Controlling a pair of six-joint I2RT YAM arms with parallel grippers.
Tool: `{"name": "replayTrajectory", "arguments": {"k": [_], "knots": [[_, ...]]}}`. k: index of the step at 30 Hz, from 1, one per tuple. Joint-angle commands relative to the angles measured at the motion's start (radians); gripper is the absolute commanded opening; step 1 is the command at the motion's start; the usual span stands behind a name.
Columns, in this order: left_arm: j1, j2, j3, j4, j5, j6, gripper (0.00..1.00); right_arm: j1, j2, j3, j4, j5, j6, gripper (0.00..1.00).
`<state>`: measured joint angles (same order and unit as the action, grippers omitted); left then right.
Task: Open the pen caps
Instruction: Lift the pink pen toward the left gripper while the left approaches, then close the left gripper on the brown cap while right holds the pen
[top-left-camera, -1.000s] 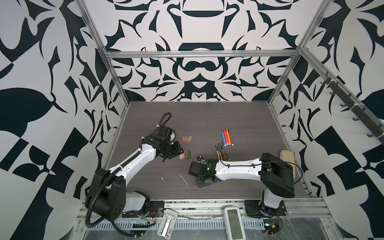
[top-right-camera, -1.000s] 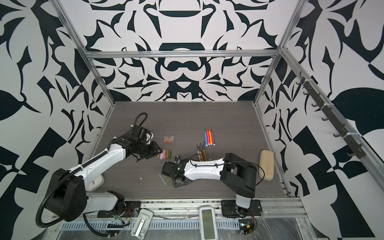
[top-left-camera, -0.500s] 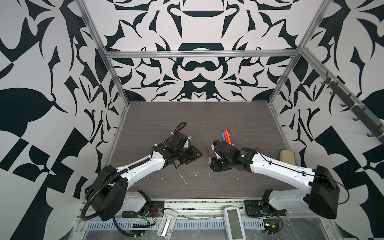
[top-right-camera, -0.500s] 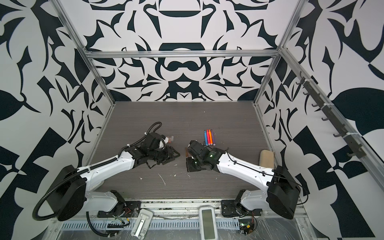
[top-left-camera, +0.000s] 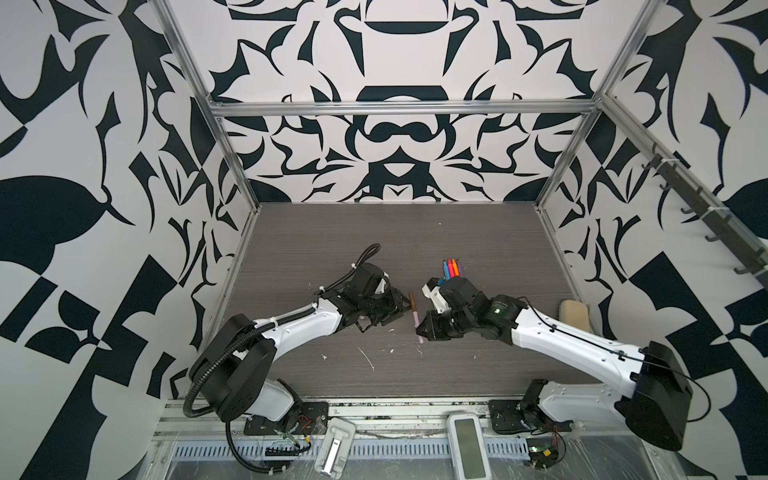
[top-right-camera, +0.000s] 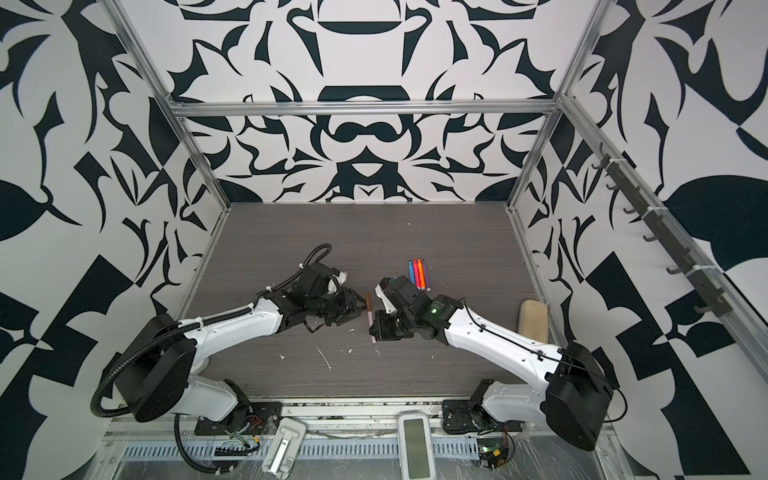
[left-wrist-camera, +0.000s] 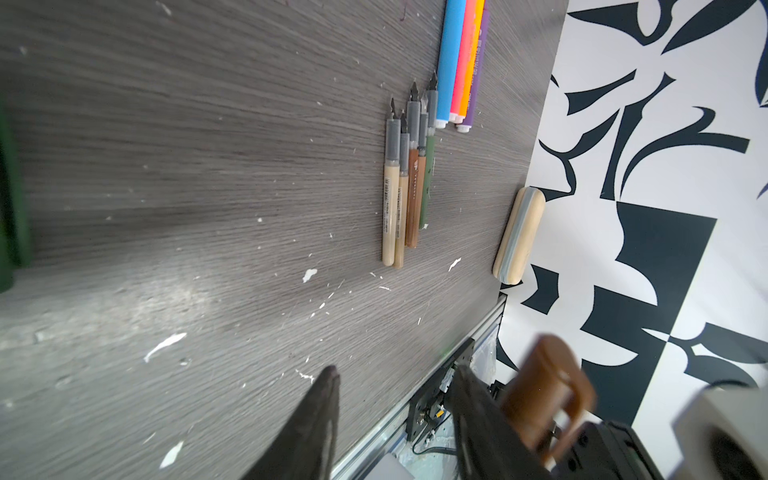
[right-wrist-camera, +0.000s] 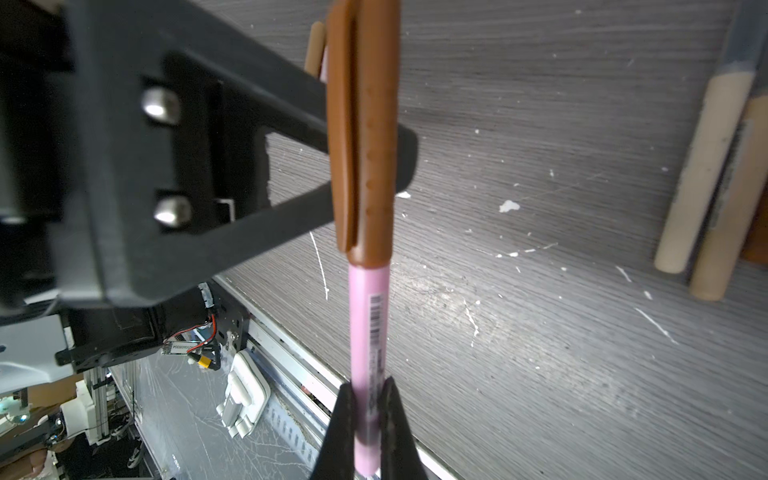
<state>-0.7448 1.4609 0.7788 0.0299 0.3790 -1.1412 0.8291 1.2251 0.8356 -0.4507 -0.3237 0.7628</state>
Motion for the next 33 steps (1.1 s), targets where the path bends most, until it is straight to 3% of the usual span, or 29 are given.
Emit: {"name": "replayTrajectory", "arguments": {"k": [1,10,17,19,22,27,31,33], "knots": [[-0.007,-0.018,0.020,0.045,-0.003,-0.015,0.42,-0.033,-0.045,-0.015,-0.038,0.033,0.022,0.00],[-0.010,0.003,0.032,0.080,0.023,-0.025,0.47,-0.050,0.006,-0.023,0.049,-0.114,0.026,0.00],[-0.022,0.040,0.051,0.090,0.038,-0.026,0.46,-0.049,0.014,-0.009,0.053,-0.149,0.018,0.00],[-0.024,0.042,0.053,0.092,0.038,-0.026,0.41,-0.049,0.013,-0.010,0.055,-0.149,0.018,0.00],[-0.025,0.052,0.056,0.103,0.055,-0.026,0.20,-0.050,0.014,-0.008,0.055,-0.150,0.017,0.00],[-0.033,0.067,0.065,0.110,0.077,-0.025,0.00,-0.050,0.019,0.018,0.034,-0.137,0.001,0.00],[-0.036,0.065,0.065,0.113,0.077,-0.025,0.00,-0.050,0.030,0.041,0.024,-0.115,-0.005,0.22],[-0.036,0.061,0.065,0.113,0.076,-0.025,0.00,-0.050,0.043,0.053,0.019,-0.104,-0.011,0.24]]}}
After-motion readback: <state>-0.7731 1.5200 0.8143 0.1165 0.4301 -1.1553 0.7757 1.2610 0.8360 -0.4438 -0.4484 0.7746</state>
